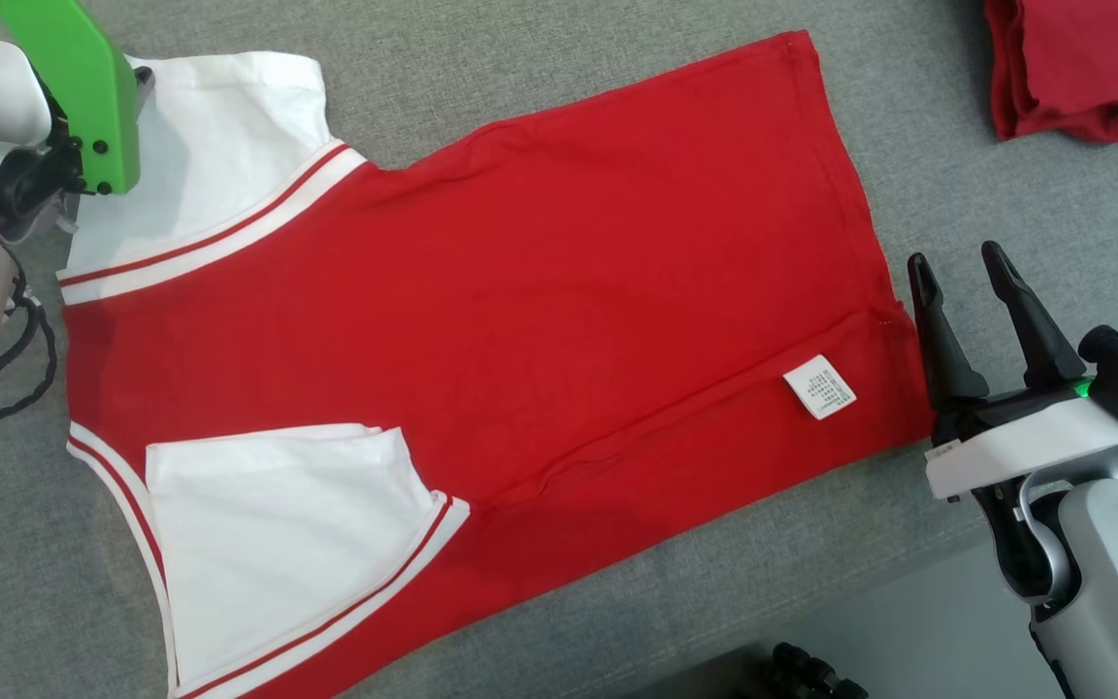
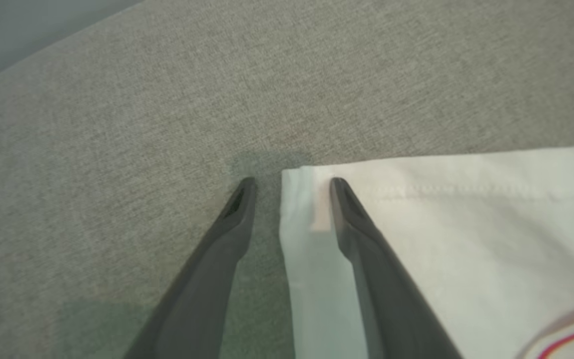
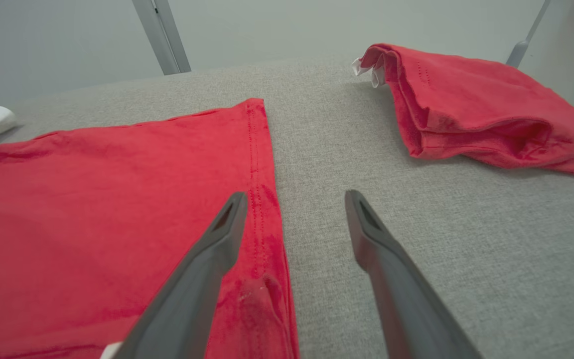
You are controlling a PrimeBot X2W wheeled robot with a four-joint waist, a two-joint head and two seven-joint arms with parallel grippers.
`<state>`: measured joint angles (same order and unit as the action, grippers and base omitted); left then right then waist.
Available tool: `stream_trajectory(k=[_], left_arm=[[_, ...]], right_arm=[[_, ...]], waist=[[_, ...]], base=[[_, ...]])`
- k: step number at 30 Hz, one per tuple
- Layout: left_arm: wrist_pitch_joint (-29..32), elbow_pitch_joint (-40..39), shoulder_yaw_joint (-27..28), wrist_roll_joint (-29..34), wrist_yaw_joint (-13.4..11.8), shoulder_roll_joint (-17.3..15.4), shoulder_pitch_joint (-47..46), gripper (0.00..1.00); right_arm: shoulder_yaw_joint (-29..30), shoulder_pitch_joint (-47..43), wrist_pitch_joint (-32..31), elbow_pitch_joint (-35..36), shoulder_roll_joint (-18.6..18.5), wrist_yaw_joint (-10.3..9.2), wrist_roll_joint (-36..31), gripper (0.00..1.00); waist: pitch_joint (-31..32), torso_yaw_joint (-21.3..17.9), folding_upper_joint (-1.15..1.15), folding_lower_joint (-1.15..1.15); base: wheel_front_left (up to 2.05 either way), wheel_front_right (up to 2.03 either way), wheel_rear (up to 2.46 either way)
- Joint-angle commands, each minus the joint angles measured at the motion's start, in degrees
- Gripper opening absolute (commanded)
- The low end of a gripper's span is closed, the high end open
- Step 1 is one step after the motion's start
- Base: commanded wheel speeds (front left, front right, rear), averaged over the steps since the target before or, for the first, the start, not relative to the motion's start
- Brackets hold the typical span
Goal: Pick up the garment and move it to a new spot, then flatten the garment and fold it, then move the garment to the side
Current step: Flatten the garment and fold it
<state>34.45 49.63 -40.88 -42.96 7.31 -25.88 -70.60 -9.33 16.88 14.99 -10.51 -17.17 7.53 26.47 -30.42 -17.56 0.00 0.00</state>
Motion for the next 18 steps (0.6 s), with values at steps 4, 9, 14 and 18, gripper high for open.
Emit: stream_trajectory(k=[4,9,14,18], left_arm=[[0.6,-0.6,-0.9,-1.9,0.2,-0.4,0.8,0.00],[-1.0,-1.4,-0.9,-2.5,0.2,-0.8,0.5,0.00],[-2.0,-1.6,-1.1,-3.8,0.2,-0.8,0.0,0.00],[-2.2,-2.1,-1.7,-4.5,0.2,-1.3,-0.7,0.00]], right_arm=[[-0.2,1.6,0.2,0.1,-1.0,-0.09,-0.8,1.00],[-2.1,3.4,0.2,-0.8,-1.9,-0.09,-0.5,1.00],[-6.4,9.4,-1.0,-5.1,-3.4,-0.09,3.8,1.00],[-10.0,16.8,-8.1,-9.5,-4.6,-0.09,7.3,1.00]], waist=[[0.4,0.6,0.00,0.00],[0.8,0.9,0.00,0.00],[1.8,1.4,0.00,0.00],[2.3,1.8,0.00,0.00]], base=[[0.00,0.00,0.00],[0.00,0.00,0.00],[0.00,0.00,0.00],[0.00,0.00,0.00]])
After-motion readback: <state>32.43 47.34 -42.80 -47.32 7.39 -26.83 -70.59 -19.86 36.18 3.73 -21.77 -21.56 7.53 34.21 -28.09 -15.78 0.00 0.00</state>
